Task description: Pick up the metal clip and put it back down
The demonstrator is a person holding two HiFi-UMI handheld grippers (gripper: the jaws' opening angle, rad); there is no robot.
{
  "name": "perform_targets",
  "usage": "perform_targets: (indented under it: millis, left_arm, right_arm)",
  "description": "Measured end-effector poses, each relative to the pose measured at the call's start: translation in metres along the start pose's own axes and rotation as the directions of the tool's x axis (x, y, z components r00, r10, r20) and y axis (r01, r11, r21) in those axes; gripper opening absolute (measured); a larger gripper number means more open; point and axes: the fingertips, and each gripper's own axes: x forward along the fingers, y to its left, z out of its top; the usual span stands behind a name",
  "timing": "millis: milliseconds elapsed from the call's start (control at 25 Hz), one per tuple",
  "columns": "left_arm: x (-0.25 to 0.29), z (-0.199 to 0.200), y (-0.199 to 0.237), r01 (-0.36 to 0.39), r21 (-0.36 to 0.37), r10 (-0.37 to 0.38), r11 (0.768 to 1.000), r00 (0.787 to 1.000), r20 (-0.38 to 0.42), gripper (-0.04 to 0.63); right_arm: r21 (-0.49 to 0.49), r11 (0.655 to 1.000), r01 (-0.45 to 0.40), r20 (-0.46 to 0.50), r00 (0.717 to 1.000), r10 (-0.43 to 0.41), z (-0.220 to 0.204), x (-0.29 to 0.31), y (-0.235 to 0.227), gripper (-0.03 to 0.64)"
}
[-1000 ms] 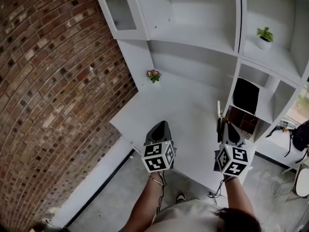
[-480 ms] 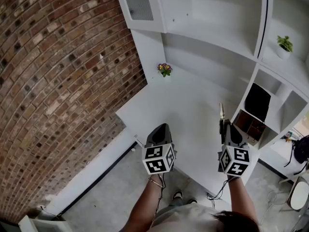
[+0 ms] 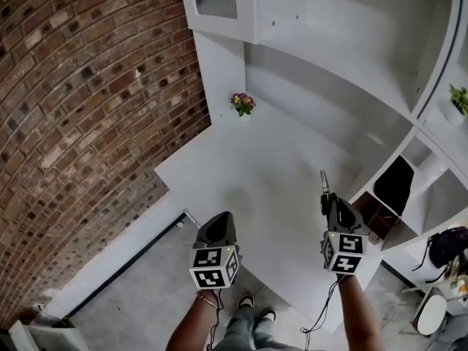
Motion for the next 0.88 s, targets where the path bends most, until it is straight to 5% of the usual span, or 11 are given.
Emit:
perform_targets:
  millis: [480, 880]
  left_arm:
    - [0.042, -0.066, 0.026, 0.001, -0.021, -0.003, 1.000, 0.995, -0.097, 0.002]
    - [0.064, -0.092, 0.051, -0.013, -0.034, 0.009, 0.999, 0.991, -0.133, 0.002]
  right_arm:
    - [-0.176, 0.984, -0.034, -0.131, 0.991, 0.011, -0.063, 0.090, 0.010, 0.006]
    - [-0.340, 0.936, -0.088, -0.197, 0.980, 0.021, -0.102, 0.133, 0.029, 0.006]
